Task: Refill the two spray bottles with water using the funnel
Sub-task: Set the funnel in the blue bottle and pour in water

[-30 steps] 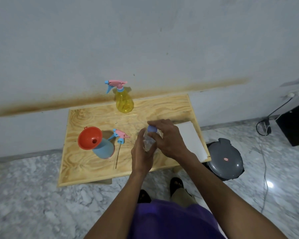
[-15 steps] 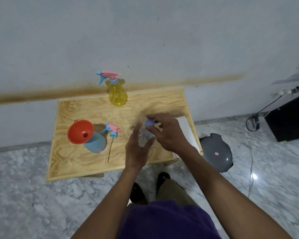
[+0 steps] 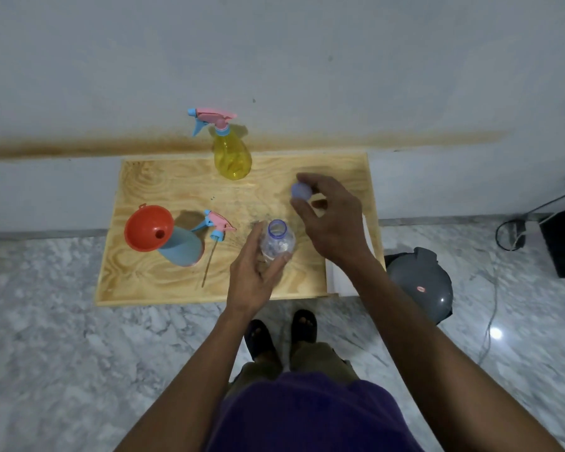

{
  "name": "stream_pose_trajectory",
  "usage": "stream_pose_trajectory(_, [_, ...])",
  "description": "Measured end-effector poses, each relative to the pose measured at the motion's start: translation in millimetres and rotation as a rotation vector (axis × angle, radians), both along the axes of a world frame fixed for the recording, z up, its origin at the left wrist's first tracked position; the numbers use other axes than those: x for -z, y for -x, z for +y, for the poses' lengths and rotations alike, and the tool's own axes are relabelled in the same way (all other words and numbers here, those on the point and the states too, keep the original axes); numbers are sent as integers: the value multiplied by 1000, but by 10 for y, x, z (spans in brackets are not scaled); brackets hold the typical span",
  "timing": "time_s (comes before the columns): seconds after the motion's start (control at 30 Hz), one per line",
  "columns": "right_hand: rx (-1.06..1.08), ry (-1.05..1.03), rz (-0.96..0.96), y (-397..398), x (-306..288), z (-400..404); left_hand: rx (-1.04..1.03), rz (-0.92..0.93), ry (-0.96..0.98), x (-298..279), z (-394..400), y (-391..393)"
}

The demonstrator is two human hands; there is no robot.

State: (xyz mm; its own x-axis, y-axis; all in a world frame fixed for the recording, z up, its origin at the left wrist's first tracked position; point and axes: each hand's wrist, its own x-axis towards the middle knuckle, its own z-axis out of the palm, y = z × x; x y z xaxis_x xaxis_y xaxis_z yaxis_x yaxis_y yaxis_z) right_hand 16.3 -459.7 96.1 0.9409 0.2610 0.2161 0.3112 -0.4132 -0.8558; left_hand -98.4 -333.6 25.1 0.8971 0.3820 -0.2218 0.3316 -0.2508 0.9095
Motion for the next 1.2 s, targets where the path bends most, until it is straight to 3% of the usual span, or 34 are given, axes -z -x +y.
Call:
stream_pose_trajectory(0.1, [77, 163, 141, -230, 474, -161, -6, 13, -10, 1, -9, 2])
stream_pose_trajectory(0.23, [-43, 461, 315, -296, 1122, -235, -31, 22, -23, -1, -19, -13])
stream_pose_trajectory(0.33, [-117, 721, 252, -258, 1395, -223, -29, 24, -62, 8, -17, -15])
stream_pose_trajectory(0.43, [-141, 853, 119, -238, 1554, -200, -32, 41, -82, 1, -33, -10])
stream_pose_trajectory(0.9, [-151, 779, 193, -256, 1676, -208, -16, 68, -112, -38, -36, -12])
stream_pose_trajectory(1.03, [-133, 487, 252, -144, 1421, -219, -12, 75, -105, -53, -17, -17])
stream_pose_trajectory(1.2, [-273, 77, 262, 218, 1197, -290, -11, 30, -119, -85, -19, -22])
